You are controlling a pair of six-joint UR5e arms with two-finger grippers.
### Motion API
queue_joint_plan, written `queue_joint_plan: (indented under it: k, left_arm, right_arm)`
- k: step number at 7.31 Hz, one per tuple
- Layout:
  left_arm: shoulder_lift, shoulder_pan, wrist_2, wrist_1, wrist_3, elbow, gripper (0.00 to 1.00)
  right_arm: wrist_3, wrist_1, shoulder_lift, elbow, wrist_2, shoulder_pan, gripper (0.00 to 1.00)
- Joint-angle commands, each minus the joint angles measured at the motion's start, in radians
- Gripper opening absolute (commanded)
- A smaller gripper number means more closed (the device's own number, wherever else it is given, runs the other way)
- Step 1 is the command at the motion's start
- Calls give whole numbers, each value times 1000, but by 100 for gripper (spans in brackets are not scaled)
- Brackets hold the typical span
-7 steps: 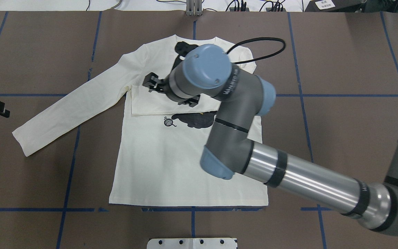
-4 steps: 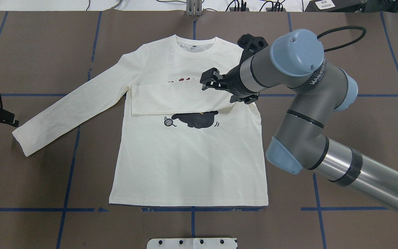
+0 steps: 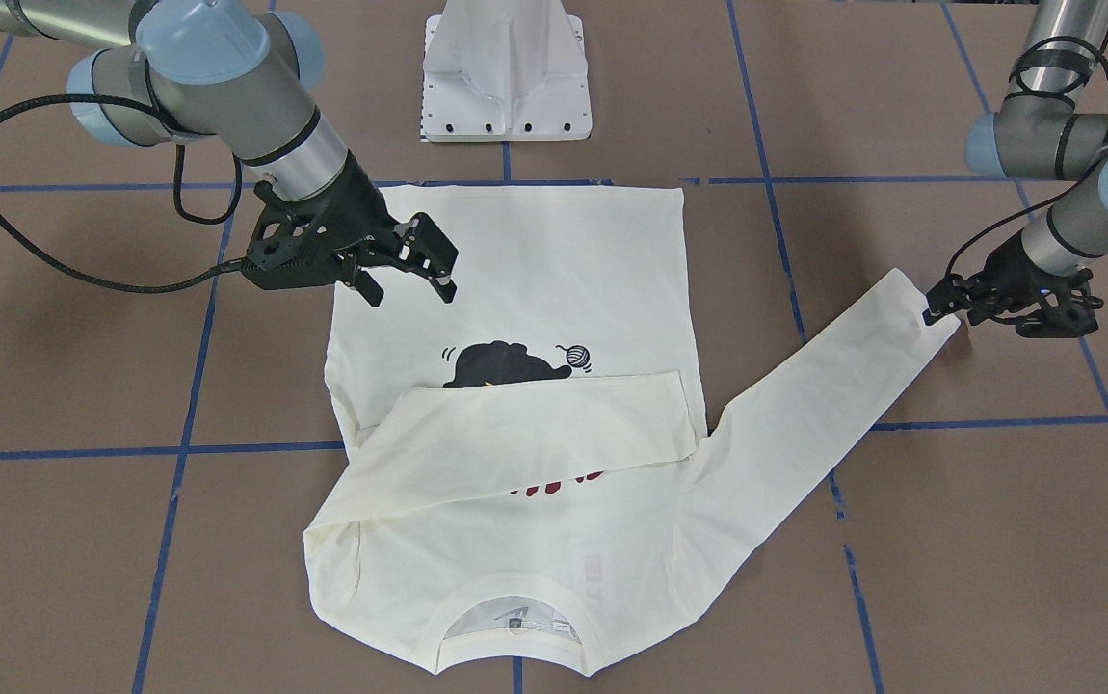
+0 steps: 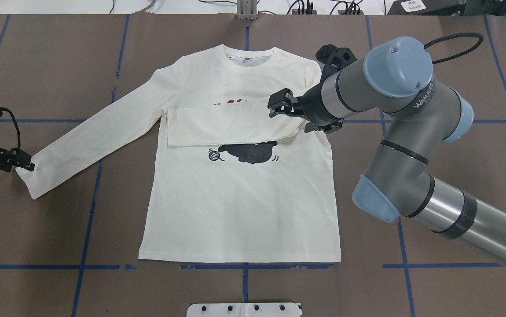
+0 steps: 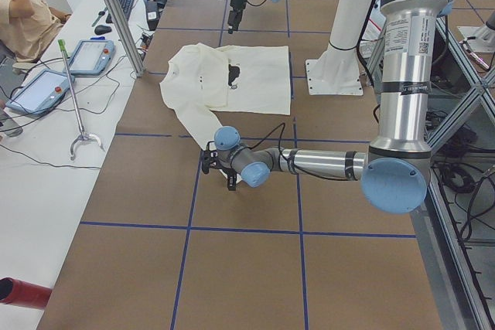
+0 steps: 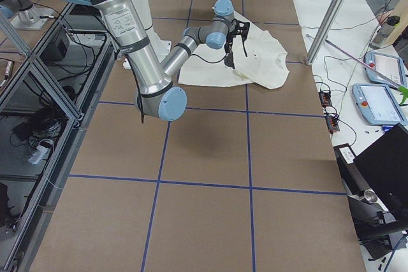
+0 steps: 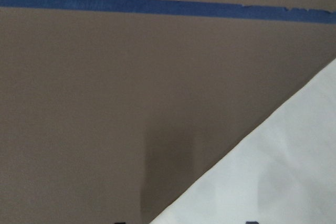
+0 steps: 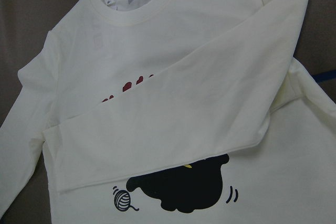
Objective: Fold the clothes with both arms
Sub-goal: 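Release the sleeve with the right gripper while the left gripper grasps the other cuff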
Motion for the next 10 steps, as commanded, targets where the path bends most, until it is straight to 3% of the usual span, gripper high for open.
queue_joint_plan:
  k: [1, 2, 4, 6, 7, 10]
  left_arm:
    - [-1, 5, 3, 3, -6, 2, 22]
    - [-1, 5, -6, 6, -6, -8, 0]
    - [-7, 5, -16, 7, -6, -29, 0]
    - [-9, 2, -115, 9, -31, -143, 0]
    - [-59, 3, -129, 10, -136, -196, 0]
    - [-357, 21, -117, 15, -513, -189, 0]
  right_arm:
    - [2, -1, -1, 4, 0, -1, 100]
    - [2, -1, -1, 4, 0, -1, 100]
    - [2, -1, -3, 4, -1, 0, 100]
    - [-2, 0, -19, 11, 14, 5, 100]
    - [-6, 2, -59, 33, 43, 28, 100]
    - [-287, 6, -212, 45, 193, 197, 100]
